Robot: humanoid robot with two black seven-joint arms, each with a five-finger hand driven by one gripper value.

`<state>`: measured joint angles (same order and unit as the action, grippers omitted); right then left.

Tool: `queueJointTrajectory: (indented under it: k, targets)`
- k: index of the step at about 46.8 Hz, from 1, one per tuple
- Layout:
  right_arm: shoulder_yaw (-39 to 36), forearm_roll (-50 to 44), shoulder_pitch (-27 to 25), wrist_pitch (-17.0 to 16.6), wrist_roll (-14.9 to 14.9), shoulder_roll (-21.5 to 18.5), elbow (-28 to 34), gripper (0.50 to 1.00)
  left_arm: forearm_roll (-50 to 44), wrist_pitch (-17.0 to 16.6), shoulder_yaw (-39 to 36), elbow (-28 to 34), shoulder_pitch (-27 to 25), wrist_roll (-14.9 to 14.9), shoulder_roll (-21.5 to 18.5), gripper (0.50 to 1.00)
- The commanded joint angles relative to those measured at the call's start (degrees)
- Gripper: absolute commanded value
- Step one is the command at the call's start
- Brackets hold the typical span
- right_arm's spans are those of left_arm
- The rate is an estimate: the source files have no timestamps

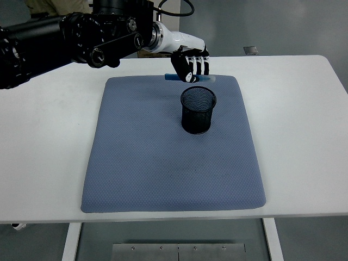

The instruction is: Left hand places marker in pen holder

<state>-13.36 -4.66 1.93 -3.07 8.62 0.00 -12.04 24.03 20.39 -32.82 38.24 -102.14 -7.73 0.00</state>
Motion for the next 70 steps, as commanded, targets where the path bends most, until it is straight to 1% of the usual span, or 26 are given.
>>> queueJointTrajectory:
  k: [1, 8, 18, 37, 41, 51, 60, 65, 70]
  targets:
    - [0.00, 0.00, 0.00, 0.00, 0.00, 0.00, 0.00, 1.000, -1.61, -0.09, 0.65, 0.00, 0.19, 0.00, 0.00, 0.500]
    - [0.00, 0.00, 0.00, 0.00, 0.00, 0.00, 0.00, 1.000, -5.30, -0.17, 1.44, 0.26, 0.45, 0.00, 0.00, 0.500]
    - [0.00, 0.00, 0.00, 0.00, 0.00, 0.00, 0.00, 1.000, -7.50, -0.79, 2.23, 0.61, 1.24, -0.09, 0.00, 0.500]
    - [0.00, 0.00, 0.00, 0.00, 0.00, 0.00, 0.00, 1.000, -14.09, -0.79, 3.29, 0.52, 2.83, -0.26, 0.00, 0.500]
    - [0.00, 0.00, 0.00, 0.00, 0.00, 0.00, 0.00, 1.000, -15.33, -0.88, 3.29, 0.52, 3.35, -1.14, 0.00, 0.500]
    - [0.00, 0.00, 0.00, 0.00, 0.00, 0.00, 0.00, 1.000, -15.77, -0.88, 3.82, 0.44, 4.58, -2.20, 0.00, 0.500]
    - [0.00, 0.00, 0.00, 0.00, 0.08, 0.00, 0.00, 1.000, -18.05, -0.96, 3.99, 0.35, 6.78, -2.29, 0.00, 0.500]
    - [0.00, 0.00, 0.00, 0.00, 0.00, 0.00, 0.00, 1.000, -19.46, -1.05, 4.08, 0.35, 7.31, -3.25, 0.00, 0.500]
    - [0.00, 0.00, 0.00, 0.00, 0.00, 0.00, 0.00, 1.000, -19.81, -1.14, 4.08, 0.00, 8.19, -3.60, 0.00, 0.500]
